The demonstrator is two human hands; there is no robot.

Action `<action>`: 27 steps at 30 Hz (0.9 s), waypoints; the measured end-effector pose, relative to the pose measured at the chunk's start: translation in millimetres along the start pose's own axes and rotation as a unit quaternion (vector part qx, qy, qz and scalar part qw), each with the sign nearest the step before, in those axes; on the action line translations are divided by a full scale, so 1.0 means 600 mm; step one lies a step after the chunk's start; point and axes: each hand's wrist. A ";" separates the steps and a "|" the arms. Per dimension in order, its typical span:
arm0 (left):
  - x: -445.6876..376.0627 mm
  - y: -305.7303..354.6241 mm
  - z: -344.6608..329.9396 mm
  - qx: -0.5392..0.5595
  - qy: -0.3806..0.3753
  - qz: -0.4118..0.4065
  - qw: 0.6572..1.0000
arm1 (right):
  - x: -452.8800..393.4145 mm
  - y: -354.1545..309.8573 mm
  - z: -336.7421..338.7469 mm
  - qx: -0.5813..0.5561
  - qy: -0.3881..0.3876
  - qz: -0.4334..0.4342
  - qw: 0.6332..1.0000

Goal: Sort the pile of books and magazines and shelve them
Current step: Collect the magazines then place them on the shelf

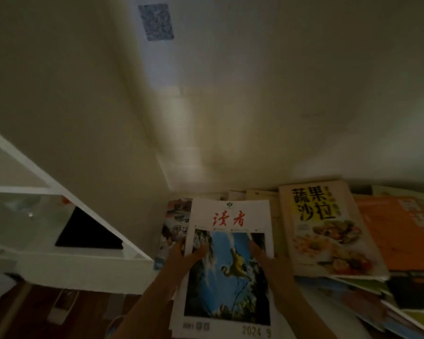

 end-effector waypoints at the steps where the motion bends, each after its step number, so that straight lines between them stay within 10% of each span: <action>1: -0.012 0.002 0.013 -0.012 0.005 -0.003 1.000 | 0.000 0.004 -0.017 -0.006 0.004 -0.003 1.000; 12: -0.029 0.057 0.050 -0.017 -0.007 -0.197 0.980 | -0.005 -0.020 -0.045 0.053 0.003 0.259 0.964; 27: -0.005 0.062 0.045 0.008 0.021 -0.158 0.987 | 0.008 -0.028 -0.060 0.065 0.016 0.252 0.965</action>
Point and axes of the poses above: each hand's wrist, its own x-axis away from the middle knuckle, its own z-axis out of the back of the hand, y = z × x, and after that the axes turned 13 degrees about z, right-handed
